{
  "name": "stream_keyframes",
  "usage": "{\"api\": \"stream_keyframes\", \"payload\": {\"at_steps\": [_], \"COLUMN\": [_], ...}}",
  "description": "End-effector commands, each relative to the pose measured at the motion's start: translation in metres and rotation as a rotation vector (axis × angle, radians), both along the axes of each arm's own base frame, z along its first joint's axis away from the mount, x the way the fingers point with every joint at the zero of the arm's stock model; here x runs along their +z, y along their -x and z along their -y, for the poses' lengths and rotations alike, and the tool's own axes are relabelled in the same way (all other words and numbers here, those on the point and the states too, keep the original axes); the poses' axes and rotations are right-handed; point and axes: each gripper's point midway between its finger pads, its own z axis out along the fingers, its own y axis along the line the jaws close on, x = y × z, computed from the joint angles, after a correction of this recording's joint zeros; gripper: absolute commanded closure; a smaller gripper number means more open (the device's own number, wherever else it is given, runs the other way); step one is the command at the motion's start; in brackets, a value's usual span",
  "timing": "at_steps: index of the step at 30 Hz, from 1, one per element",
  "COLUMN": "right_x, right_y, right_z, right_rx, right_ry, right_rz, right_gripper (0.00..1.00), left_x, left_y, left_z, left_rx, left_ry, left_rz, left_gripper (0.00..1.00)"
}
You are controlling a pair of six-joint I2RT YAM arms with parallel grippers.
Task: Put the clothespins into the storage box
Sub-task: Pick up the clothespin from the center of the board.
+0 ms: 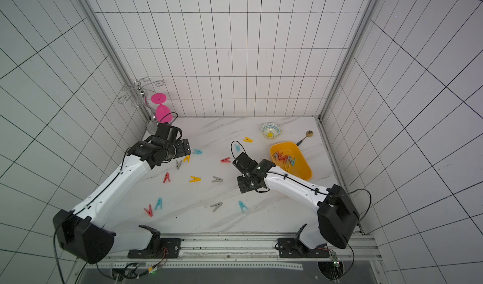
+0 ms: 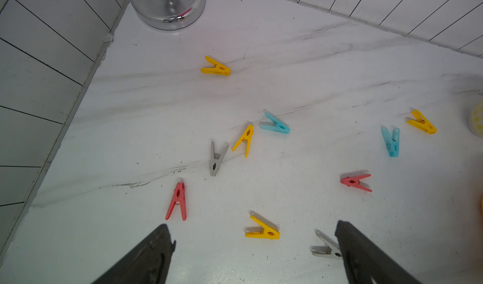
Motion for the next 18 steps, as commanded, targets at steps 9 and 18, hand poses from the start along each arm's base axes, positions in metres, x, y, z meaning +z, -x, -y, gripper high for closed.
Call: {"api": "stream_keyframes", "payload": {"at_steps": [9,18], "right_x": [-0.061,-0.085], "right_y": [0.026,0.045], "right_z": [-0.015,-0.008], "right_rx": [0.028,0.040], "right_ry": [0.143,0.163], "right_rz": [-0.042,-0.106], "right_gripper": [0.49,0.54], "left_x": [0.001,0.005], "left_y": [0.005,0.004], "left_z": [-0.008,-0.009], "left_rx": [0.026,0.028], "left_ry": [-0.029,-0.030], "left_rz": [0.015,0.023], "left_gripper": [0.01,0.01]}}
